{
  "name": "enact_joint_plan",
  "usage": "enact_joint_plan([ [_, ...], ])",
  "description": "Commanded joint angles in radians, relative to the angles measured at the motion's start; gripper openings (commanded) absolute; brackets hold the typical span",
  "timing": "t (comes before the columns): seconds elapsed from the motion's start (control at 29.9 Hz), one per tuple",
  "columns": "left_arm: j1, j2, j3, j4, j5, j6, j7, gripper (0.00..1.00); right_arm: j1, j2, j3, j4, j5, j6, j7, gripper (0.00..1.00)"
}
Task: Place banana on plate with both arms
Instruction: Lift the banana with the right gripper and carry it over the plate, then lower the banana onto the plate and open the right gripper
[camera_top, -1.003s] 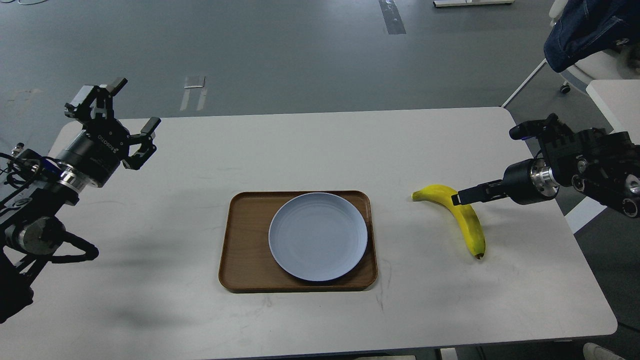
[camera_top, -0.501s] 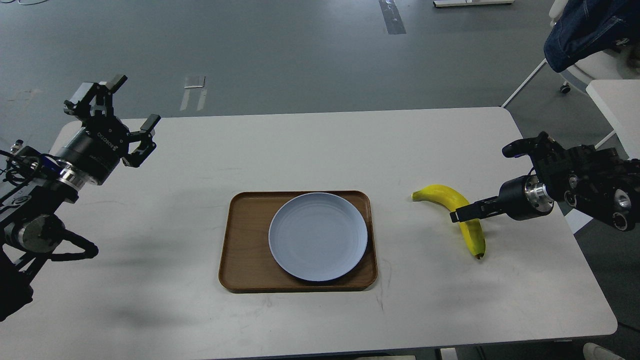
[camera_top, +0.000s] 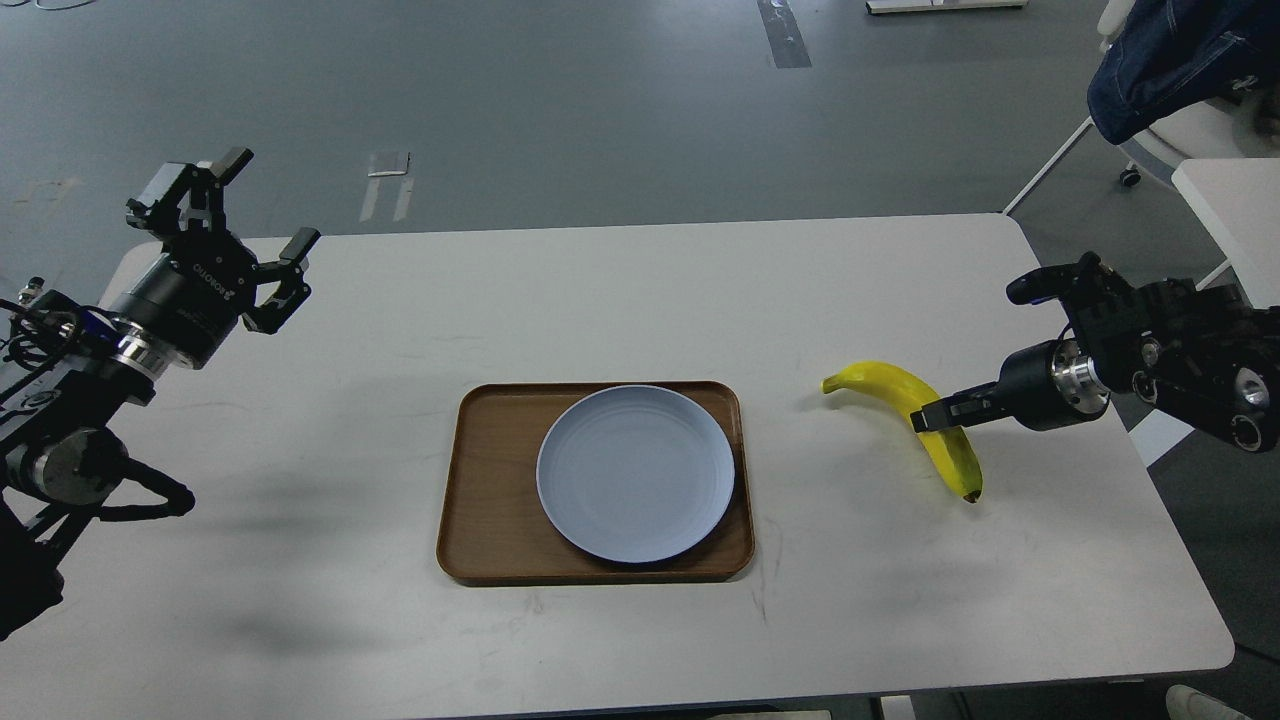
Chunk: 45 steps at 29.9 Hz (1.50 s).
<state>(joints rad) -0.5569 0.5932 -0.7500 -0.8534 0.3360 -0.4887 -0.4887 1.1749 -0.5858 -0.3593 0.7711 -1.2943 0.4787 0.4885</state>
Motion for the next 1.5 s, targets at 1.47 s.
enact_joint_plan([
  [1.47, -0.008, 0.019, 0.003, -0.013, 0.000, 0.000, 0.000, 0.98, 0.210, 0.555, -0.164, -0.027, 0.084, 0.010, 0.000, 0.30],
])
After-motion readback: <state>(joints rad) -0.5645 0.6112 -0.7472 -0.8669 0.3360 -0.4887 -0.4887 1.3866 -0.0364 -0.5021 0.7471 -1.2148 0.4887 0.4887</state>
